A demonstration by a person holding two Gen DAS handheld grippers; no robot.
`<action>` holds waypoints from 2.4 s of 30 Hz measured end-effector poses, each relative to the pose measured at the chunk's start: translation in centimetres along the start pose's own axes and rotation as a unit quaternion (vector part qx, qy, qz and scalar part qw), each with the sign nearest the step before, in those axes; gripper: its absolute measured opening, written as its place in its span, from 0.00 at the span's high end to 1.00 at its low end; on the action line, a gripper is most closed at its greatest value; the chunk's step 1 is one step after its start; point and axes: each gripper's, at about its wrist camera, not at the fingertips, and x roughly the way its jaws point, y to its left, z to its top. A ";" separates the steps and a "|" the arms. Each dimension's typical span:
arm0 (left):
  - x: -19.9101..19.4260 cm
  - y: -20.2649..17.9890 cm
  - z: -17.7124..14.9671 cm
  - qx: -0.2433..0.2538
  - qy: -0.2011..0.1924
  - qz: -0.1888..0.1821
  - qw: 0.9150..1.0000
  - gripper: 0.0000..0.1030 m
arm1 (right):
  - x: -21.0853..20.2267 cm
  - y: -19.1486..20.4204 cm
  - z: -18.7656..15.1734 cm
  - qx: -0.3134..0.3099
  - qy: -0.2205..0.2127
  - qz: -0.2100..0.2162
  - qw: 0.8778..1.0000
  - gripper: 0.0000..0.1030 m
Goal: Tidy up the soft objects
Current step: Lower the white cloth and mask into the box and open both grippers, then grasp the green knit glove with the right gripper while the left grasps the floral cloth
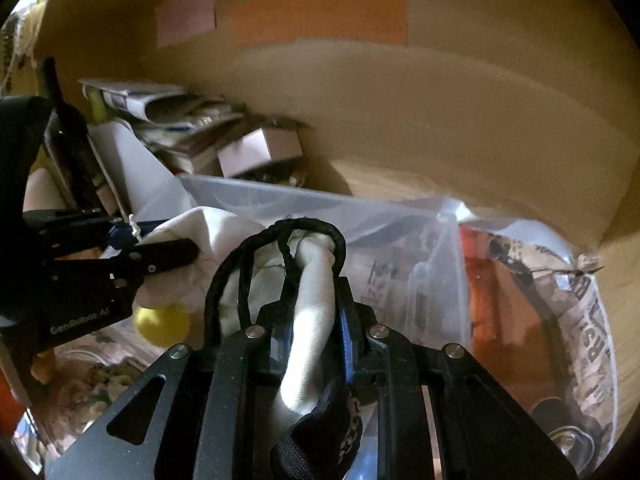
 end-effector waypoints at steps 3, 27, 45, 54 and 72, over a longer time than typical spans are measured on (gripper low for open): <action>0.5 -0.4 0.0 0.003 0.007 -0.001 1.000 0.72 | 0.7 -0.5 -0.1 0.009 0.010 0.008 1.000 0.80; -11.7 -0.1 -3.0 -0.005 -0.121 0.014 0.993 0.02 | -8.4 1.5 -0.6 -0.027 -0.084 -0.034 0.996 0.15; -11.4 -2.9 -12.0 0.005 -0.045 -0.010 0.999 0.01 | -11.0 5.0 -9.5 0.000 -0.051 0.016 0.999 0.07; -9.3 -3.9 -12.5 0.002 -0.016 -0.048 0.999 0.26 | -8.1 5.1 -12.2 0.031 0.023 0.074 0.996 0.34; -7.7 -4.3 -11.8 0.004 0.004 -0.097 0.995 0.94 | -8.8 4.0 -12.3 0.056 0.001 0.072 0.996 0.92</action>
